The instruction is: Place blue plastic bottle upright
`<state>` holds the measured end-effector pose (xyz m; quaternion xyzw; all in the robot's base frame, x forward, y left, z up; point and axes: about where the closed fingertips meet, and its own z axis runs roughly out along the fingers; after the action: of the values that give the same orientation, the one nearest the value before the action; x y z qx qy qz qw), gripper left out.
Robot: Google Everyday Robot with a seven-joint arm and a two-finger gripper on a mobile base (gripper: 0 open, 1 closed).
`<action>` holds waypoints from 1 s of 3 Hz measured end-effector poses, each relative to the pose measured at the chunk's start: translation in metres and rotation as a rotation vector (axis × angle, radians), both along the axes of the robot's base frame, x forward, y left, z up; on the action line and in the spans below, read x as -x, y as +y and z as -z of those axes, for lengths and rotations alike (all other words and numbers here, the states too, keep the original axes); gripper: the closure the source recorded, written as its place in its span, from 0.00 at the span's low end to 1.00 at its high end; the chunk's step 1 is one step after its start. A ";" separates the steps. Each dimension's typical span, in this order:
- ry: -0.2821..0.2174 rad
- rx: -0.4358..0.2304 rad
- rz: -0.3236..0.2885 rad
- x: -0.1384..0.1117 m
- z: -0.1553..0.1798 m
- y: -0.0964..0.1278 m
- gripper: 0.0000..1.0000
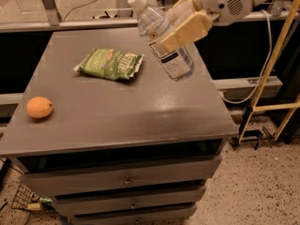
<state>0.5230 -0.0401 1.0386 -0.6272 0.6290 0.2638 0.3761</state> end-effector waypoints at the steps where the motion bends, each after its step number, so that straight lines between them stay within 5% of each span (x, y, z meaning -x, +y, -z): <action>1: 0.033 -0.119 0.010 0.003 0.008 0.006 1.00; 2: 0.029 -0.266 0.041 -0.003 0.016 0.013 1.00; 3: 0.021 -0.304 0.054 -0.005 0.015 0.016 1.00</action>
Offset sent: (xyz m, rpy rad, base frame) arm 0.0155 0.0125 -0.0272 0.4520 0.0184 -0.1007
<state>0.5283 -0.0237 1.0232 -0.5430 0.6024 0.3524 0.4670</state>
